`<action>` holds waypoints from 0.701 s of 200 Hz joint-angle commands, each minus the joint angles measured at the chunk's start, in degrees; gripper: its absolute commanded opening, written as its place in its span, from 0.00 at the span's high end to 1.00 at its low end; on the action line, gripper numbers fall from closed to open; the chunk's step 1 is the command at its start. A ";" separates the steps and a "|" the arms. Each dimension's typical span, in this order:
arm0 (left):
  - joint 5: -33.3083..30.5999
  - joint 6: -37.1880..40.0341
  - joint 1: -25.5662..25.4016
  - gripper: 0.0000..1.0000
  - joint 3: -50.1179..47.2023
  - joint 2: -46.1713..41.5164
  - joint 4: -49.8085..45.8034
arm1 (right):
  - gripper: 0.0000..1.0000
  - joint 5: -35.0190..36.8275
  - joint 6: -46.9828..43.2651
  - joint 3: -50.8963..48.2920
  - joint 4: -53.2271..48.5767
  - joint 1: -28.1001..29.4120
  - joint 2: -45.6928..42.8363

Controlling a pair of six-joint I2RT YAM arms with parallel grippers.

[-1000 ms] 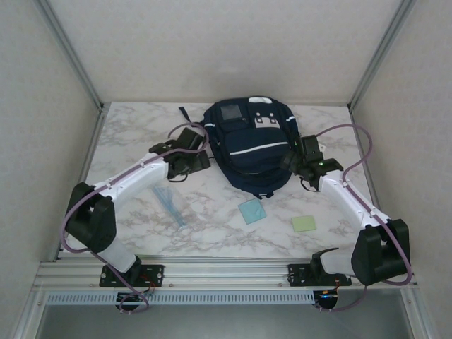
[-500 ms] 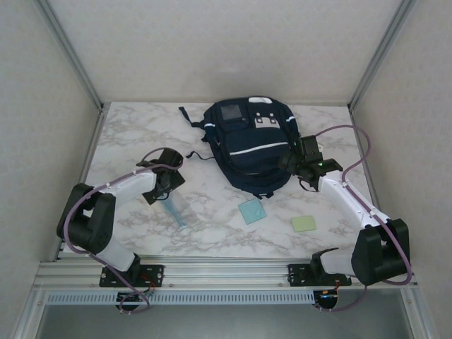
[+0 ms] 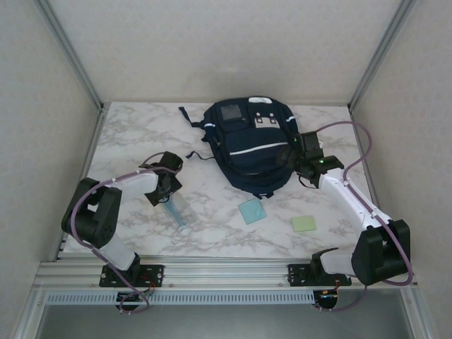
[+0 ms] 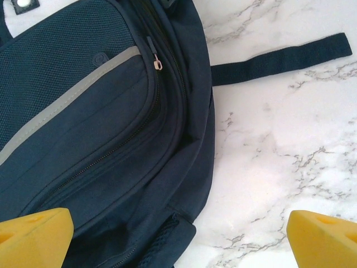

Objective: Pack the student bag

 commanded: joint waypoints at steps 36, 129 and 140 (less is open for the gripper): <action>3.49 0.08 0.43 0.54 -3.07 0.17 5.02 | 0.01 -1.63 3.08 0.65 -3.65 2.70 -3.56; 3.72 1.10 0.47 0.75 2.10 -5.76 6.21 | 0.07 -20.03 0.79 1.63 8.98 17.54 5.10; 3.76 0.96 0.33 0.64 1.77 -5.59 5.63 | 0.07 -19.65 0.94 2.40 8.98 19.08 6.83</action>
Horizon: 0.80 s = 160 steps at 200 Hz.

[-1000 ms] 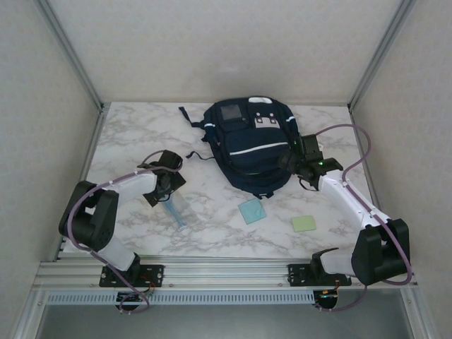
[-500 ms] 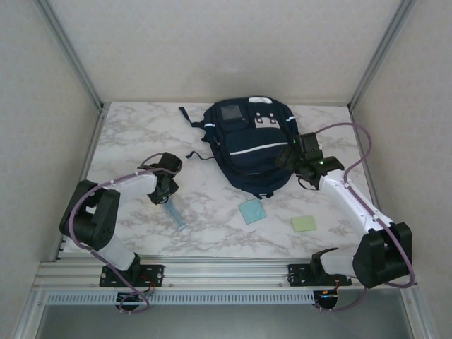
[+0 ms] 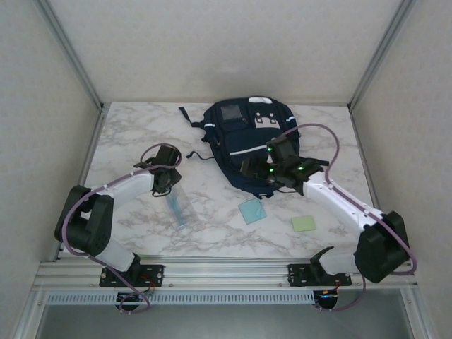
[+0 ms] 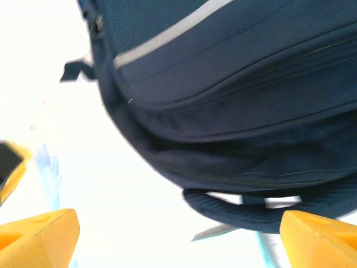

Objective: Pack the student bag

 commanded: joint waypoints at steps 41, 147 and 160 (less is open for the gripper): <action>2.55 -0.21 0.03 0.00 -2.29 0.39 -0.81 | 0.03 -0.62 -0.73 4.49 2.61 6.45 7.47; 9.94 2.78 -0.28 0.08 2.34 15.46 -2.63 | 0.02 5.43 -1.13 5.28 0.60 7.66 7.79; 10.60 4.12 -0.23 0.09 3.95 16.89 -5.35 | 0.02 6.13 -1.32 5.06 0.53 7.81 7.64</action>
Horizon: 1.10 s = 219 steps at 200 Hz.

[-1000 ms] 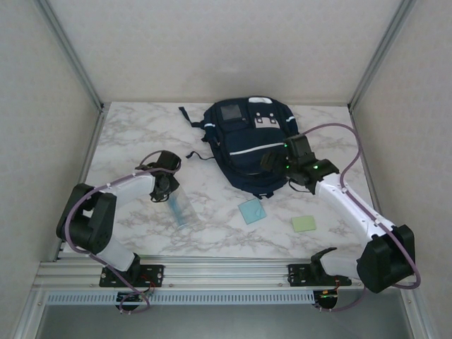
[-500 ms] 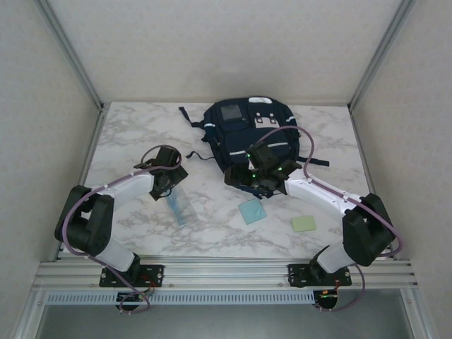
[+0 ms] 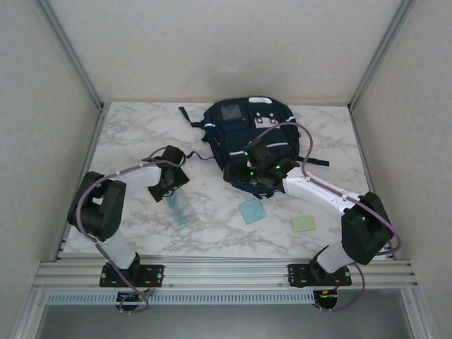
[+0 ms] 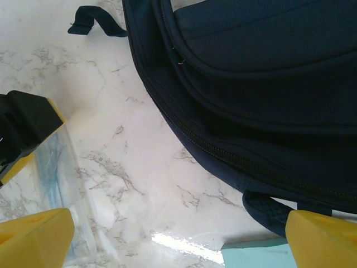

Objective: Pack the student bag

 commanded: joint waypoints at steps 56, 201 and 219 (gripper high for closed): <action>10.95 7.15 -0.21 0.07 6.58 11.01 -9.89 | 0.02 6.71 -0.21 -2.24 1.03 0.89 -3.06; 8.10 6.56 -0.22 0.69 12.69 4.04 -9.24 | 0.05 0.74 -5.85 0.89 5.92 7.17 1.33; 8.52 6.49 -0.19 0.74 12.28 3.94 -8.80 | 0.06 0.23 -5.77 1.80 6.70 9.40 3.90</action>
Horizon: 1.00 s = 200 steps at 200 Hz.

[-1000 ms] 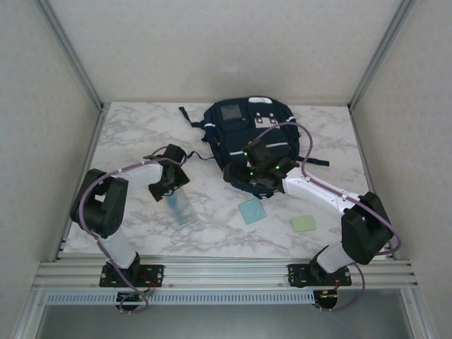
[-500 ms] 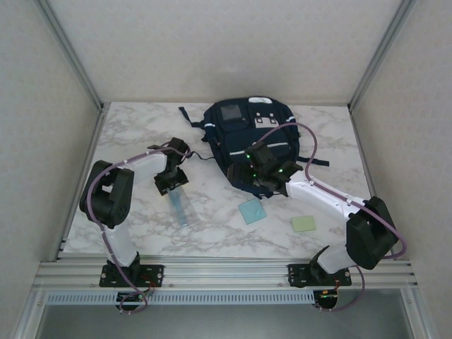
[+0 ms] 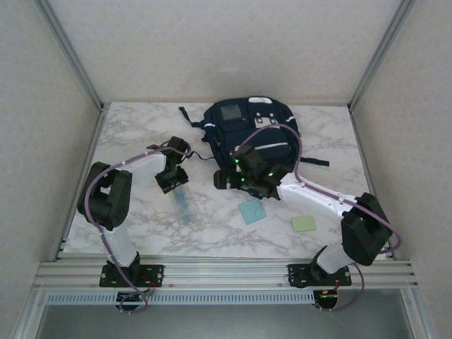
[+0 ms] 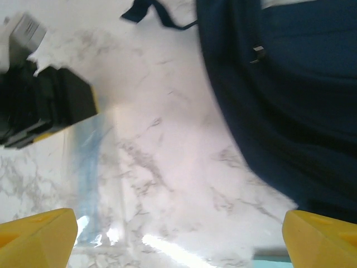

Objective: Pack the student bag

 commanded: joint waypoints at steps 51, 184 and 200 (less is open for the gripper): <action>3.52 -1.01 -0.44 0.80 -2.22 -1.66 5.52 | 0.13 -1.83 -1.14 5.85 1.39 8.24 12.92; 1.72 -1.73 8.43 0.16 -7.99 -13.87 6.72 | 0.53 6.84 2.89 26.76 -11.91 13.89 36.42; 1.54 -1.66 10.08 0.15 -8.58 -15.14 6.77 | 0.62 6.29 2.99 27.63 -12.43 13.88 37.71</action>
